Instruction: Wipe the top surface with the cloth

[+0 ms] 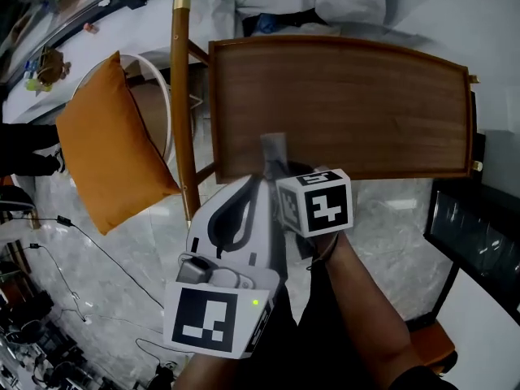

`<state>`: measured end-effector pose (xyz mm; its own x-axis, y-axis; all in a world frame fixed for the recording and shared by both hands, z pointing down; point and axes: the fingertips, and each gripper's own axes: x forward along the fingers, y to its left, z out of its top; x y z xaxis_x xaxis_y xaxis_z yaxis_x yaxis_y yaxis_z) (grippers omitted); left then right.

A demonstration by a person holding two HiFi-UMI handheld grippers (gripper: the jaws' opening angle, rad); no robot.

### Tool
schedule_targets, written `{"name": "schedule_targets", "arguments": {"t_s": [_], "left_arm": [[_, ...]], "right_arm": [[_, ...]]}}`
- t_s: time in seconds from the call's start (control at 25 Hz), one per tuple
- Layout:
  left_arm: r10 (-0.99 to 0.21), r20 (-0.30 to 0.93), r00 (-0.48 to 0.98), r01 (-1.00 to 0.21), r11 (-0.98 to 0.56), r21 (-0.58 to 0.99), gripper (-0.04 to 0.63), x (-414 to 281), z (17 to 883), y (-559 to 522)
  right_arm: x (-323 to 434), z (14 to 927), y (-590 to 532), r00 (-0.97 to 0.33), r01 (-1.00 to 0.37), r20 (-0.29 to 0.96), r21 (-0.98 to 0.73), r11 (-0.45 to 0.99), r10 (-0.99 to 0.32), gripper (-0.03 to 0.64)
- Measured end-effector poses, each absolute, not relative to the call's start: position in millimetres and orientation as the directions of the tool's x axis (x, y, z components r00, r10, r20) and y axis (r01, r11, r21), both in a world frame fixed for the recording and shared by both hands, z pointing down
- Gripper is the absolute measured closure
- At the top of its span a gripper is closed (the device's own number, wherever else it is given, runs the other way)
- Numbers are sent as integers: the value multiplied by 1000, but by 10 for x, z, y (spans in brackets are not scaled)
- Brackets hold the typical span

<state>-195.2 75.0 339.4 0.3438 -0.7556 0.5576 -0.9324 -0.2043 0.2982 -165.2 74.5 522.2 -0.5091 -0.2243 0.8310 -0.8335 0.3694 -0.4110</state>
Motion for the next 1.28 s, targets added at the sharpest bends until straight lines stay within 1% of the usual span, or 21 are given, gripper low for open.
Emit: {"name": "schedule_targets", "arguments": {"t_s": [0.4, 0.68, 0.96, 1.28], "left_arm": [[-683, 607, 407, -913, -280, 298, 584, -831, 3828, 542], [-617, 638, 461, -887, -342, 311, 584, -30, 4115, 505], [-585, 640, 498, -865, -384, 323, 584, 632, 4183, 425], [-566, 633, 529, -844, -427, 324, 584, 1208, 4197, 341]], "right_arm": [[18, 5179, 536, -381, -919, 867, -318, 233, -320, 580], [1122, 5138, 403, -312, -950, 874, -274, 151, -372, 580], [2057, 5045, 280, -231, -973, 883, -212, 91, -409, 580], [2844, 4969, 202, -138, -990, 889, -136, 35, -436, 580]]}}
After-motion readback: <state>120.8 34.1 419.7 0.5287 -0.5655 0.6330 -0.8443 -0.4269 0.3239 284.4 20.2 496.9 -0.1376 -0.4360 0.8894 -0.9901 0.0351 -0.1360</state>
